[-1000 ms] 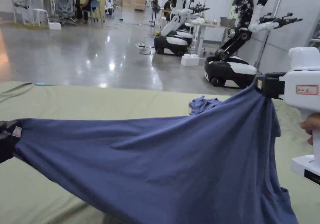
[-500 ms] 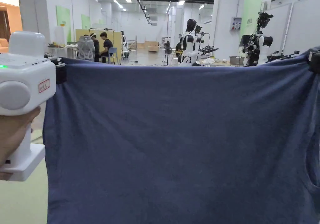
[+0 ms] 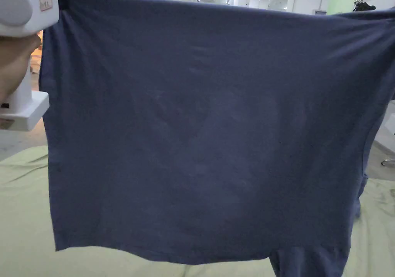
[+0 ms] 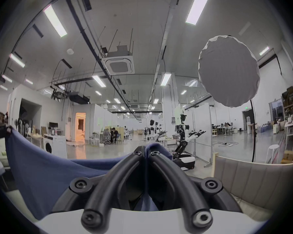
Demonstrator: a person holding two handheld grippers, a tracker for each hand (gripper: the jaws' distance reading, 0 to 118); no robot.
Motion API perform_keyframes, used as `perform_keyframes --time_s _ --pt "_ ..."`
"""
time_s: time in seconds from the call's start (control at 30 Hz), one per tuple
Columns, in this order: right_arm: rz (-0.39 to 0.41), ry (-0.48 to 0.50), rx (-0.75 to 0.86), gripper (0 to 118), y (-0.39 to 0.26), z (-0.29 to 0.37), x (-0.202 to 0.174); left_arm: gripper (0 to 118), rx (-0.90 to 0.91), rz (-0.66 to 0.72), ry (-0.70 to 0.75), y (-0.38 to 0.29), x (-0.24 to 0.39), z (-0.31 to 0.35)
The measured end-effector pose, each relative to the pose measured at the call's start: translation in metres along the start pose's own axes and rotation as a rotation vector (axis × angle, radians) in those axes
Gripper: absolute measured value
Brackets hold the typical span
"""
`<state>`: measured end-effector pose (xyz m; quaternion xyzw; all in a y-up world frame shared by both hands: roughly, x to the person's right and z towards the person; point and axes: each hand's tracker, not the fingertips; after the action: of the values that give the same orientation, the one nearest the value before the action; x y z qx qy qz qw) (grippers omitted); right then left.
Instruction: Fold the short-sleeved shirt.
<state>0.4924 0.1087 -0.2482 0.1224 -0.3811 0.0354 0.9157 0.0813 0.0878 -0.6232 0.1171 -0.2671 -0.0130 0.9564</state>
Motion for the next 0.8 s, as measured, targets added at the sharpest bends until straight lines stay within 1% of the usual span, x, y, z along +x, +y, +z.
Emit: perform_keyframes --time_s 0.1,0.2,0.27,0.33,0.47,0.5,0.6,0.67,0.73,0.8 --pt "-0.016 0.015 0.024 4 0.009 -0.031 0.003 6 0.005 -0.029 0.008 -0.002 0.001 -0.027" --pt "0.029 0.005 0.041 4 0.008 -0.056 0.001 6 0.030 -0.028 0.026 -0.009 0.008 -0.046" --pt "0.049 0.005 0.032 4 -0.004 -0.057 -0.002 6 0.030 -0.012 0.037 -0.019 0.015 -0.057" --pt "0.058 0.005 0.024 4 -0.024 -0.066 0.000 6 0.018 0.023 0.045 -0.040 0.021 -0.068" --pt "0.039 0.026 -0.026 4 -0.085 -0.069 0.006 7 -0.061 0.015 0.081 -0.097 0.038 -0.077" --pt "0.045 0.034 -0.056 4 -0.105 -0.068 0.008 7 -0.077 -0.021 0.100 -0.117 0.045 -0.076" --pt "0.070 0.026 -0.147 4 -0.160 -0.057 0.018 7 -0.133 -0.115 0.056 -0.167 0.062 -0.058" --pt "0.065 0.023 -0.183 4 -0.191 -0.039 0.024 7 -0.160 -0.138 0.026 -0.200 0.068 -0.039" --pt "0.015 0.034 -0.225 4 -0.220 -0.014 0.034 6 -0.188 -0.142 0.018 -0.231 0.072 -0.006" --pt "-0.005 0.031 -0.245 4 -0.237 0.022 0.038 7 -0.256 -0.095 -0.010 -0.256 0.069 0.021"
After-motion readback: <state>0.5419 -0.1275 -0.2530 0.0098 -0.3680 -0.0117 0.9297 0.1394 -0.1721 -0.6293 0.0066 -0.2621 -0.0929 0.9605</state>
